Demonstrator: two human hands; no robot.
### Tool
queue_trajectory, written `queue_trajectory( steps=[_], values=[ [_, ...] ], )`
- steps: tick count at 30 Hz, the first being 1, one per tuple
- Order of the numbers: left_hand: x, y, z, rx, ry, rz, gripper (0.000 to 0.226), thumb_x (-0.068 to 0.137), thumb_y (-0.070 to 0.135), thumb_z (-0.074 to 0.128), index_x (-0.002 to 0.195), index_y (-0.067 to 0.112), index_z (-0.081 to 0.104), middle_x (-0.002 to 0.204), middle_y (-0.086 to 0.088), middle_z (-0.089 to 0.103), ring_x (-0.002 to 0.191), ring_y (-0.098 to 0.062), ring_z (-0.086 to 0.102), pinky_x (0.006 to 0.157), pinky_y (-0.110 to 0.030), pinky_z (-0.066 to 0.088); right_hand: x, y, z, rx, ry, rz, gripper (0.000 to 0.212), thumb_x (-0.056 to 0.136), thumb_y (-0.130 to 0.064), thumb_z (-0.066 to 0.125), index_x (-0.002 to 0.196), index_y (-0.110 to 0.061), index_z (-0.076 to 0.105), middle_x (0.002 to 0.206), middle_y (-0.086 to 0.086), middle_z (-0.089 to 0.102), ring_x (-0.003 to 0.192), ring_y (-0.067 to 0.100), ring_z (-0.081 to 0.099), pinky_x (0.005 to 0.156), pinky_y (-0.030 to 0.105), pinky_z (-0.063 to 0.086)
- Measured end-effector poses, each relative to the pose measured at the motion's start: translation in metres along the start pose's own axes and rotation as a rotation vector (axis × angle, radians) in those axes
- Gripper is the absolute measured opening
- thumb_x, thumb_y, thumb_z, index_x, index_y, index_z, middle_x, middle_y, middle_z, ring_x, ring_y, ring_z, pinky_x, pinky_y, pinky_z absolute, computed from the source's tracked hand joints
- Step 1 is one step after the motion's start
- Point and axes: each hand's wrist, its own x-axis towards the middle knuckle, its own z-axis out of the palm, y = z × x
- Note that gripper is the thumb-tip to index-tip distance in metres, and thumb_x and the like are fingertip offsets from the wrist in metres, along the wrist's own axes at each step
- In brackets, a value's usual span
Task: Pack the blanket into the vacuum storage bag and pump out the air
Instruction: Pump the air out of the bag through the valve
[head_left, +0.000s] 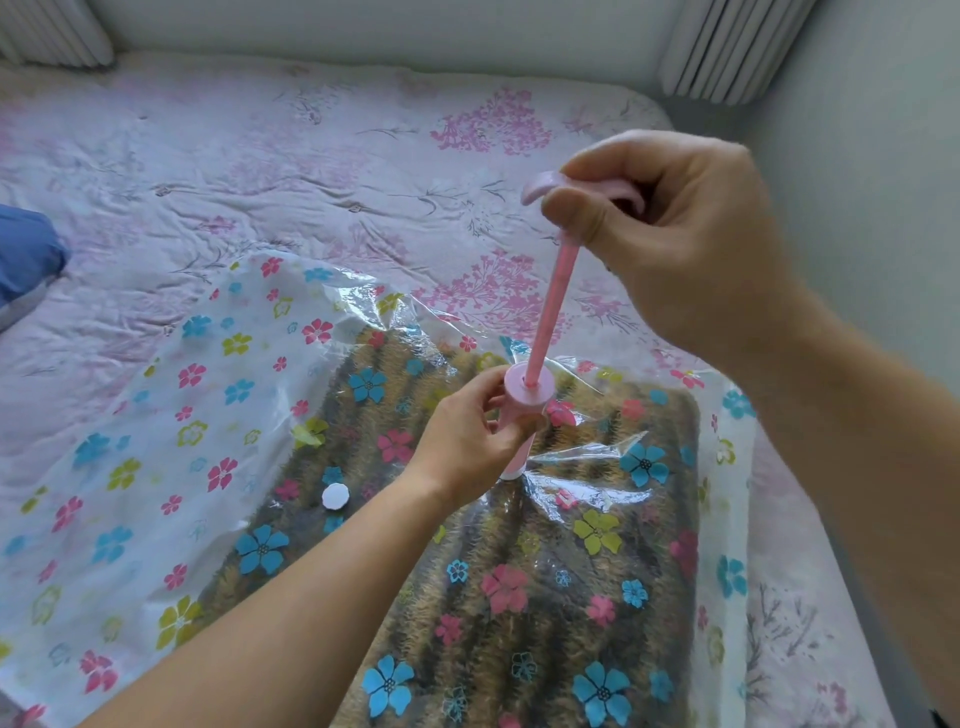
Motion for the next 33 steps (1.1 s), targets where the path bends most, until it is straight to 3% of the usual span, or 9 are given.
queue_trajectory(
  steps=[4,9,14,18,20,22,25,29,33],
  values=[
    [-0.001,0.004,-0.001,-0.049,0.016,0.002,0.044,0.077,0.051,0.077,0.119,0.047,0.066,0.117,0.02,0.074,0.114,-0.004,0.068,0.102,-0.041,0.058,-0.023,0.032,0.017,-0.234,-0.14,0.116,0.027,0.087,-0.033,0.078,0.103,-0.012,0.076,0.066,-0.015,0.063,0.051,-0.001,0.054,0.051,0.011,0.039],
    [-0.003,0.0,0.003,-0.107,0.026,0.01,0.041,0.082,0.034,0.079,0.122,0.03,0.07,0.112,0.004,0.078,0.111,-0.018,0.073,0.104,-0.05,0.055,-0.059,0.074,0.034,-0.38,-0.335,0.327,0.028,0.087,-0.033,0.078,0.11,-0.017,0.077,0.077,-0.029,0.057,0.068,-0.02,0.055,0.067,0.002,0.04],
    [-0.007,0.002,0.007,-0.088,0.039,0.004,0.039,0.09,0.024,0.079,0.128,0.028,0.069,0.114,0.006,0.077,0.111,-0.013,0.071,0.103,-0.043,0.056,-0.059,0.07,0.031,-0.384,-0.331,0.321,0.02,0.088,-0.033,0.077,0.103,-0.019,0.077,0.076,-0.027,0.061,0.072,-0.014,0.06,0.066,0.008,0.041],
    [-0.005,0.003,0.006,-0.047,0.038,0.011,0.039,0.09,0.023,0.08,0.125,0.035,0.068,0.114,0.015,0.076,0.11,-0.004,0.07,0.103,-0.032,0.055,-0.044,0.041,0.018,-0.267,-0.213,0.238,0.02,0.088,-0.03,0.078,0.098,-0.014,0.077,0.063,-0.015,0.059,0.051,-0.001,0.049,0.054,0.012,0.036],
    [-0.007,0.005,0.005,-0.024,0.031,0.011,0.04,0.091,0.026,0.08,0.119,0.049,0.065,0.115,0.022,0.075,0.112,0.0,0.068,0.102,-0.029,0.053,-0.031,0.02,0.008,-0.184,-0.13,0.155,0.021,0.09,-0.03,0.076,0.098,-0.011,0.076,0.061,-0.004,0.06,0.049,0.004,0.041,0.048,0.022,0.035],
    [-0.007,0.006,0.005,-0.012,0.029,0.007,0.042,0.092,0.028,0.079,0.115,0.059,0.063,0.115,0.025,0.074,0.113,0.001,0.067,0.103,-0.03,0.053,-0.017,0.003,0.0,-0.112,-0.03,0.071,0.024,0.09,-0.032,0.074,0.1,-0.01,0.076,0.073,0.012,0.069,0.054,0.021,0.049,0.048,0.038,0.041],
    [-0.008,0.006,0.006,-0.01,0.02,0.004,0.042,0.09,0.033,0.079,0.114,0.063,0.062,0.117,0.026,0.073,0.115,0.001,0.066,0.105,-0.033,0.053,-0.01,-0.006,-0.003,-0.057,0.074,0.038,0.021,0.089,-0.031,0.076,0.099,-0.012,0.073,0.087,0.017,0.075,0.073,0.036,0.066,0.063,0.05,0.054],
    [-0.01,0.004,0.005,-0.058,0.017,0.015,0.042,0.08,0.048,0.078,0.12,0.052,0.065,0.118,0.02,0.074,0.115,-0.003,0.068,0.106,-0.036,0.053,-0.027,0.015,0.008,-0.17,-0.063,0.08,0.025,0.092,-0.031,0.073,0.104,-0.009,0.075,0.074,-0.006,0.07,0.052,0.007,0.05,0.05,0.023,0.043],
    [-0.007,0.003,0.005,-0.1,0.027,0.019,0.042,0.08,0.037,0.08,0.121,0.035,0.071,0.114,0.007,0.078,0.112,-0.015,0.072,0.105,-0.047,0.055,-0.054,0.049,0.025,-0.418,-0.288,0.285,0.031,0.089,-0.035,0.075,0.114,-0.016,0.075,0.093,-0.005,0.075,0.067,-0.006,0.058,0.069,0.003,0.043]
  ],
)
